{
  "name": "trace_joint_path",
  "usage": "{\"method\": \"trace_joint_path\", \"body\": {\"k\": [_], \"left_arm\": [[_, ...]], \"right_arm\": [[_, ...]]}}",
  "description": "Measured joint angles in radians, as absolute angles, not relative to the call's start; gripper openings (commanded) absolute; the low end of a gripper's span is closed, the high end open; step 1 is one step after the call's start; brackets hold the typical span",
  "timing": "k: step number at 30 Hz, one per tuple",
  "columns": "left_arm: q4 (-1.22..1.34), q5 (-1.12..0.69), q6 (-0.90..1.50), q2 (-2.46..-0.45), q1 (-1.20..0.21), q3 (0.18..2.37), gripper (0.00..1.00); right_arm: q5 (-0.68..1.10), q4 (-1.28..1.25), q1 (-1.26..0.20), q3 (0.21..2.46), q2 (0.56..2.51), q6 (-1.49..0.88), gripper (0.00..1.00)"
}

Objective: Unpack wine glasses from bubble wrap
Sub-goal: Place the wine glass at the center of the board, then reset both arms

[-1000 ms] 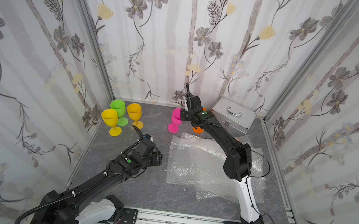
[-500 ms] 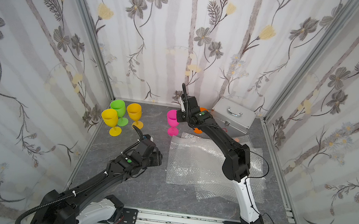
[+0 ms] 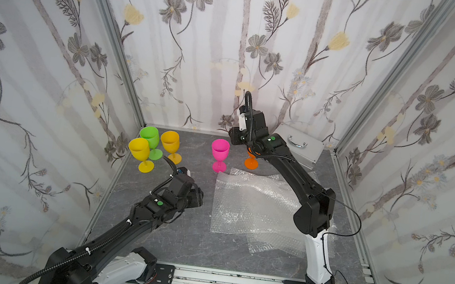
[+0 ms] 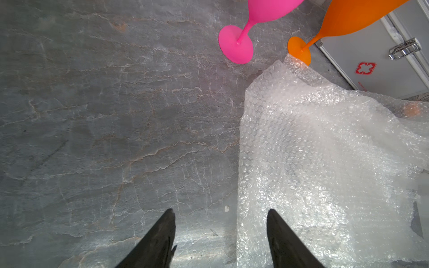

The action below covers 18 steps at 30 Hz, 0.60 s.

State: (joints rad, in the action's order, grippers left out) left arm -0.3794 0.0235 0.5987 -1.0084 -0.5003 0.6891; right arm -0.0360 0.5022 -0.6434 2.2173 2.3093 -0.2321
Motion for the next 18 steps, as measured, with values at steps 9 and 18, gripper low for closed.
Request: {"method": "trace_joint_path", "body": {"k": [9, 18], "left_arm": [[-0.420, 0.030, 0.519, -0.971, -0.322, 0.727, 0.75], [-0.378, 0.178, 0.411, -0.907, -0.208, 0.659, 1.00]], "right_arm": [[-0.088, 0.236, -0.565, 1.512, 1.837, -0.194, 0.68], [-0.184, -0.125, -0.416, 0.863, 1.393, -0.200, 1.00]]}}
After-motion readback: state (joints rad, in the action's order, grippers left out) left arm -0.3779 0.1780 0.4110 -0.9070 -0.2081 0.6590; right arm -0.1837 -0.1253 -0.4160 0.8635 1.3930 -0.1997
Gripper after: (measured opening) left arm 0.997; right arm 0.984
